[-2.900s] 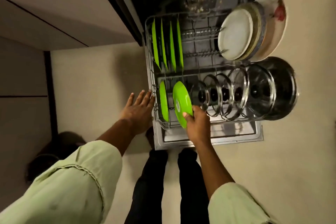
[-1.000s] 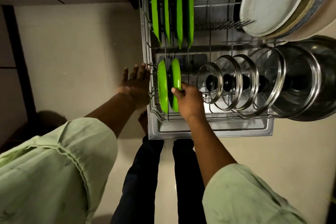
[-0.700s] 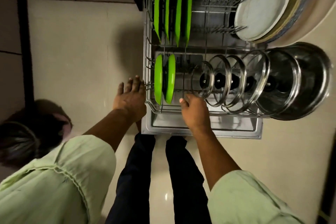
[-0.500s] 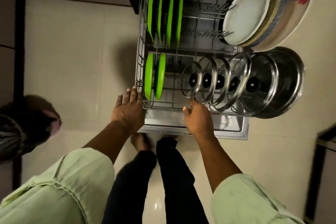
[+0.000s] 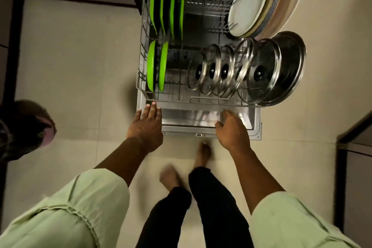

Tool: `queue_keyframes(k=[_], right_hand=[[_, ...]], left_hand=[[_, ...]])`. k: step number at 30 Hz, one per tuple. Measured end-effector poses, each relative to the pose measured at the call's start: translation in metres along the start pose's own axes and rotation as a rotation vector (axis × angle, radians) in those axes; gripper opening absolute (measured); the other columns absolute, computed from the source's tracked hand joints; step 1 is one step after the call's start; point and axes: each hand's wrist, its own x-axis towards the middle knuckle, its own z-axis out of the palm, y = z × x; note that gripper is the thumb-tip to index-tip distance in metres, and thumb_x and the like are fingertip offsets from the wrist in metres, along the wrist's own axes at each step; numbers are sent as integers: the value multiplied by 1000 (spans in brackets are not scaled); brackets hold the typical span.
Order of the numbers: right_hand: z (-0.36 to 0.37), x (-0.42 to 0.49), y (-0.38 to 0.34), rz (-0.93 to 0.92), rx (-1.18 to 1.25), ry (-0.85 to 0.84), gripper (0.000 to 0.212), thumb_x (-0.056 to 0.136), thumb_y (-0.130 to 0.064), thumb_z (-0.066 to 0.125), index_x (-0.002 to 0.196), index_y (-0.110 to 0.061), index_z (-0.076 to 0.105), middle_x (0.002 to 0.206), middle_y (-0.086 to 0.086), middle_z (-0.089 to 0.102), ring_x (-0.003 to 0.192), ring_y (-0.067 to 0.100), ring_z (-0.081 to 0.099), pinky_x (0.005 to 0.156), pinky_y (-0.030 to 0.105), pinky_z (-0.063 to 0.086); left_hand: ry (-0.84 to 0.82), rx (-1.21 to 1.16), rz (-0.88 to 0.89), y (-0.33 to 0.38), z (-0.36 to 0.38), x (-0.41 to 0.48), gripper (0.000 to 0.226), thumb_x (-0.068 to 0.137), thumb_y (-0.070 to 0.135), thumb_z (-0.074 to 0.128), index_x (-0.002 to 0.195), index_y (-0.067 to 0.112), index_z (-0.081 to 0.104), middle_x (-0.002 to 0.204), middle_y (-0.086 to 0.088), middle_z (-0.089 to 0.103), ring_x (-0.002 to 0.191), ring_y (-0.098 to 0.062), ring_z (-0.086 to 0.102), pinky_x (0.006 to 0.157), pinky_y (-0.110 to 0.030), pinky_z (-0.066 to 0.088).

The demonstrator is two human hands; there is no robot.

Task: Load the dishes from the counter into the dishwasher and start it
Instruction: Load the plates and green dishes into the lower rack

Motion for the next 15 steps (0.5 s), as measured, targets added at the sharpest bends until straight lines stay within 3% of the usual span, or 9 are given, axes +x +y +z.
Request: queue_keyframes(k=[5,11,15], right_hand=[[-2,0,39,-64,-103,20,48,98,-22,55,142,-6,44,148,11,43,133,30,44,106,35,37],[9,26,73,-253,-248,83,67,98,-21,54,154,-5,20,162,13,16,150,29,13,120,37,19],[20,45,87,-331,-291,163,75,98,-24,53,155,-6,8,163,14,6,151,29,5,121,37,12]], left_hand=[[44,-25,-2,29,29,-4,76,100,25,34,155,4,-14,162,-16,-20,151,-28,-15,124,-41,-2],[200,-36,-46,66,48,21,78,98,23,36,155,3,-14,162,-18,-20,151,-30,-15,124,-42,-1],[257,-7,-124,83,52,47,80,99,27,36,153,3,-17,161,-18,-23,150,-31,-18,124,-43,-2]])
